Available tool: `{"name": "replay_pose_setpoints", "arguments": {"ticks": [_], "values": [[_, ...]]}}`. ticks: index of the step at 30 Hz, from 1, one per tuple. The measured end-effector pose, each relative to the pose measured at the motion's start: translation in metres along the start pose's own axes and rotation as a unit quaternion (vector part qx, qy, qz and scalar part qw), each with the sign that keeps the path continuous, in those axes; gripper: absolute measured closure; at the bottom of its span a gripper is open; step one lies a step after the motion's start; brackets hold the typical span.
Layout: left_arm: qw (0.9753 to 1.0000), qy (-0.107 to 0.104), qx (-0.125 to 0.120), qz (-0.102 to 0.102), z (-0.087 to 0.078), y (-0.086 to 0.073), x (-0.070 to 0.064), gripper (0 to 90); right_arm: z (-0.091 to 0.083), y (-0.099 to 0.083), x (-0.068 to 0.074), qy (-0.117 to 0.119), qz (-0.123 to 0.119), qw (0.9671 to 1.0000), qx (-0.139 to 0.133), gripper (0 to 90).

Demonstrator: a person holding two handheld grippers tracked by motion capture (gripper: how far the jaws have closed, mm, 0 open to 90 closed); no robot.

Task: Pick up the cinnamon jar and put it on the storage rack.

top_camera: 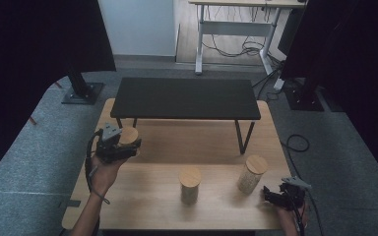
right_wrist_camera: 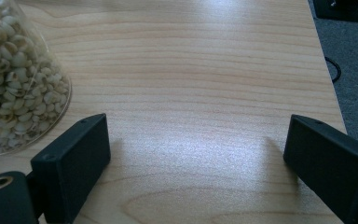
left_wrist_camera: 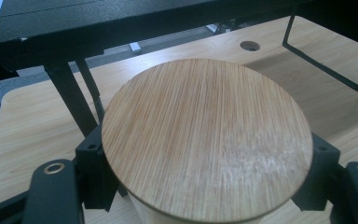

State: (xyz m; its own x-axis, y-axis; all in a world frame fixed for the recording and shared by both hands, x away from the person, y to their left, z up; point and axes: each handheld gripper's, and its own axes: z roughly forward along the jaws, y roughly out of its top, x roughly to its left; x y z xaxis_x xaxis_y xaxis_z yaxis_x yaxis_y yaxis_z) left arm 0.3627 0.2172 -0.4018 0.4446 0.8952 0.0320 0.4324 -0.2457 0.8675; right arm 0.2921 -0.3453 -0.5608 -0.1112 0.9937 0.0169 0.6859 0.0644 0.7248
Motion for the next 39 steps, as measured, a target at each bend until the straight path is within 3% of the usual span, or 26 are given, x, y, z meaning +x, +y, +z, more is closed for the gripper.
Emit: {"name": "replay_pose_setpoints", "arguments": {"ticks": [39], "values": [[1.0, -0.002, 0.006, 0.002, -0.003, 0.026, 0.008, 25.5, 0.0, 0.0, 0.0, 0.001, -0.001, 1.0, 0.0, 6.7]]}}
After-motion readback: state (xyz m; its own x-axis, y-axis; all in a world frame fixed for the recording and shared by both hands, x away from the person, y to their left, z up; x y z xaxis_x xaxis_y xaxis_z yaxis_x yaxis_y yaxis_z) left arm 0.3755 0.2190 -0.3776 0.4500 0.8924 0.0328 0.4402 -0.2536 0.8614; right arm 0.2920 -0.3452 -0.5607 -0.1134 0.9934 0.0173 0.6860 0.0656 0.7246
